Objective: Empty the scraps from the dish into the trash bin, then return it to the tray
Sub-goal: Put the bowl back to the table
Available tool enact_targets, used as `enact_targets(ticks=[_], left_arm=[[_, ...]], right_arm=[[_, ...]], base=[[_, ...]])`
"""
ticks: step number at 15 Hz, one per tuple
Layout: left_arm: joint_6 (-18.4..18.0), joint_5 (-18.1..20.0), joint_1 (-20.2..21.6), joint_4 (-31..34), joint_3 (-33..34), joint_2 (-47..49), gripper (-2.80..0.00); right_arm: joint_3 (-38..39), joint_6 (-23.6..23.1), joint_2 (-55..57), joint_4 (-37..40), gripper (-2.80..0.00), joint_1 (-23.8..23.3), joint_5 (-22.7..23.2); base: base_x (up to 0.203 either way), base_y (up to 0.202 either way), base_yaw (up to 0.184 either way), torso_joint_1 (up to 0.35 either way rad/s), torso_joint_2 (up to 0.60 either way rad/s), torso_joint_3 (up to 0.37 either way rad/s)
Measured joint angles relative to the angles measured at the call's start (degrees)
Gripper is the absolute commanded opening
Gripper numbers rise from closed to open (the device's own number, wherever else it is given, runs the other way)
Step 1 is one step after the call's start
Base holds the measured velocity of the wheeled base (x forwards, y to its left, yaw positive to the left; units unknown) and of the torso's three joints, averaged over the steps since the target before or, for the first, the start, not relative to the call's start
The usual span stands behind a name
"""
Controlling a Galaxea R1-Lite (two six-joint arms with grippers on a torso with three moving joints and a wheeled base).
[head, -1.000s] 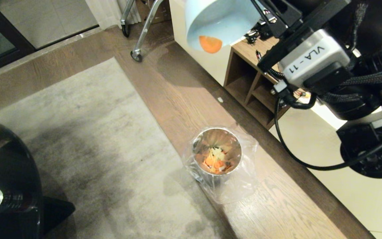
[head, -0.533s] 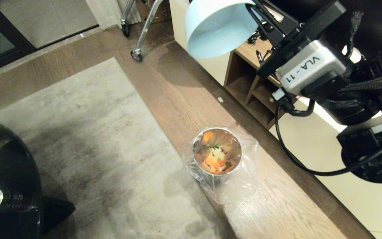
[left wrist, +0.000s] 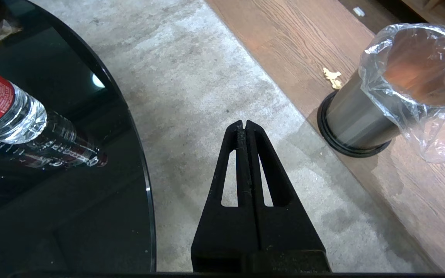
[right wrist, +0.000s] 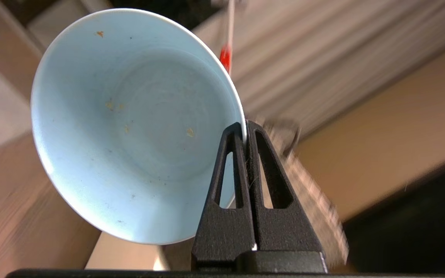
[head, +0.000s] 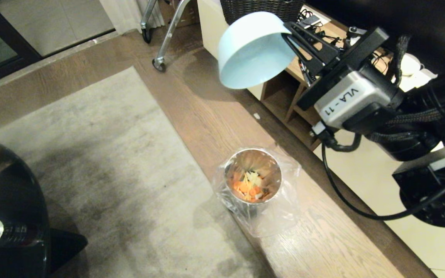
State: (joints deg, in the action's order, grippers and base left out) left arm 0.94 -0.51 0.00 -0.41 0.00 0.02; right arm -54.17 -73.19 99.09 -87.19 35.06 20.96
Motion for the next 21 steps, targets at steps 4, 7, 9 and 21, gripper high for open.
enact_targets(ticks=[4,7,9,21], left_arm=[[0.0,0.0,0.0,0.0,0.0,0.0,-2.80],[0.0,0.0,0.0,0.0,0.0,0.0,-2.80],[0.0,0.0,0.0,0.0,0.0,0.0,-2.80],[0.0,0.0,0.0,0.0,0.0,0.0,-2.80]], right_arm=[[5.8,4.9,0.3,0.0,-2.80,0.0,-9.5],[11.7,11.3,0.5,0.1,-2.80,0.0,-19.7],[15.0,16.1,0.5,1.8,-2.80,0.0,-25.1],[40.8,56.8,-5.6,17.2,-2.80,-4.8,-36.8]], base=[[0.000,0.000,0.000,0.000,0.00,0.000],[0.000,0.000,0.000,0.000,0.00,0.000],[0.000,0.000,0.000,0.000,0.00,0.000],[0.000,0.000,0.000,0.000,0.00,0.000]])
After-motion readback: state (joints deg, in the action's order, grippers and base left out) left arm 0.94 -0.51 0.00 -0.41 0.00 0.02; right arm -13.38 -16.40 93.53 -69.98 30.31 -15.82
